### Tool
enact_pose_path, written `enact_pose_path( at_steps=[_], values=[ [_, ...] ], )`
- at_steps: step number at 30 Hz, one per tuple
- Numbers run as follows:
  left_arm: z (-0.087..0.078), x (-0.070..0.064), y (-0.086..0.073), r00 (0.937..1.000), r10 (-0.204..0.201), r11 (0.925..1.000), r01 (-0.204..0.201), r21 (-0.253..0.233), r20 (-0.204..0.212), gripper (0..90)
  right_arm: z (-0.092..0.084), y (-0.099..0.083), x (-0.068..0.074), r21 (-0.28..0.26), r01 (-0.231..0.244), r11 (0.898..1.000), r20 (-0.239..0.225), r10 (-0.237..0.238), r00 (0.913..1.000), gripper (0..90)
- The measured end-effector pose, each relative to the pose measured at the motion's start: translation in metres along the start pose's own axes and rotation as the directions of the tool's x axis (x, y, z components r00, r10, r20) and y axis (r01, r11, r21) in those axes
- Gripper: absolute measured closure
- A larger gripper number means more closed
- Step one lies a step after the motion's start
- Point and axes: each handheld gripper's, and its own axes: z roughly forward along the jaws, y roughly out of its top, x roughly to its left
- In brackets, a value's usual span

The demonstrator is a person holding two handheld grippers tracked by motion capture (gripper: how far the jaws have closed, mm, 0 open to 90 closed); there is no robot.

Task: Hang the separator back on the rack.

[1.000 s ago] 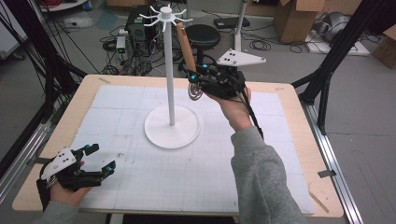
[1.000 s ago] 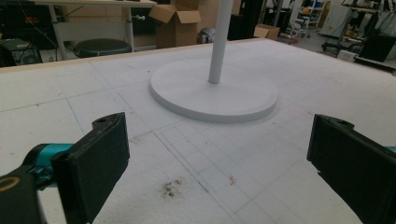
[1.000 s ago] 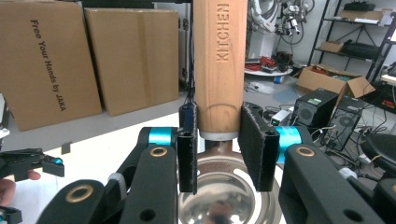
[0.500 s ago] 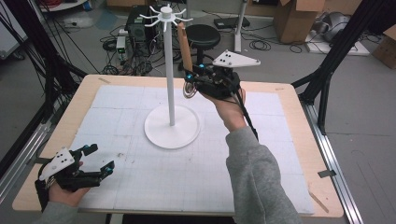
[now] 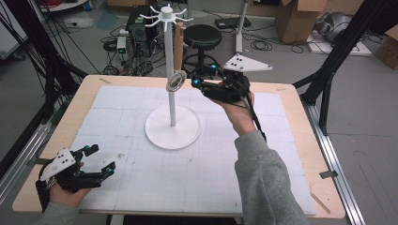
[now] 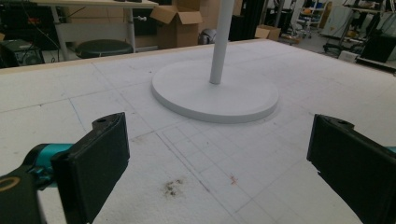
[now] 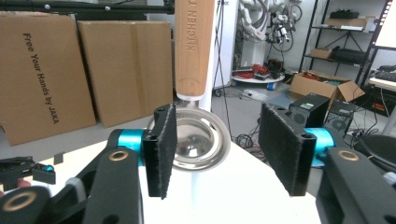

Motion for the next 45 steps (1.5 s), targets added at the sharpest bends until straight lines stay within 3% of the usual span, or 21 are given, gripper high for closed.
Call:
enact_pose_path(
  at_steps=[6,15,20,22,27,29,38,45],
  values=[
    [0.002,0.0,0.0,1.0,0.001,1.0,-0.001,0.001,0.003,6.3,-0.011,-0.004,0.0,-0.006,0.029,1.0,-0.018,-0.029,0.9994,39.9],
    [0.005,-0.002,0.001,0.9999,0.004,0.9999,-0.004,0.009,0.011,6.2,-0.022,-0.021,-0.006,-0.004,0.059,0.998,-0.05,-0.059,0.997,20.3],
    [0.006,-0.002,0.001,0.9999,0.004,1.0,-0.004,0.003,0.011,6.3,-0.027,-0.033,-0.008,0.027,0.06,0.998,-0.076,-0.058,0.9954,14.0],
    [0.007,-0.003,0.001,0.9999,0.005,0.9999,-0.005,0.009,0.015,6.2,-0.029,-0.036,-0.007,0.022,0.06,0.998,-0.056,-0.058,0.9967,9.4],
    [0.01,-0.003,0.002,0.9998,0.006,0.9999,-0.006,0.009,0.019,6.3,-0.034,-0.043,-0.007,0.027,0.062,0.998,-0.069,-0.06,0.9959,7.7],
    [0.01,-0.003,0.002,0.9998,0.007,0.9999,-0.007,0.011,0.021,6.2,-0.035,-0.047,-0.007,0.031,0.054,0.998,-0.06,-0.052,0.9968,1.3],
    [0.012,-0.004,0.002,0.9995,0.006,0.9999,-0.006,0.014,0.031,6.2,-0.044,-0.071,-0.011,0.051,0.015,0.999,-0.082,-0.01,0.9966,0.7],
    [0.014,-0.004,0.003,0.999,-0.011,0.9999,0.011,-0.004,0.044,6.2,-0.053,-0.093,-0.016,0.045,-0.006,0.999,-0.062,0.009,0.9981,0.7]
  ],
)
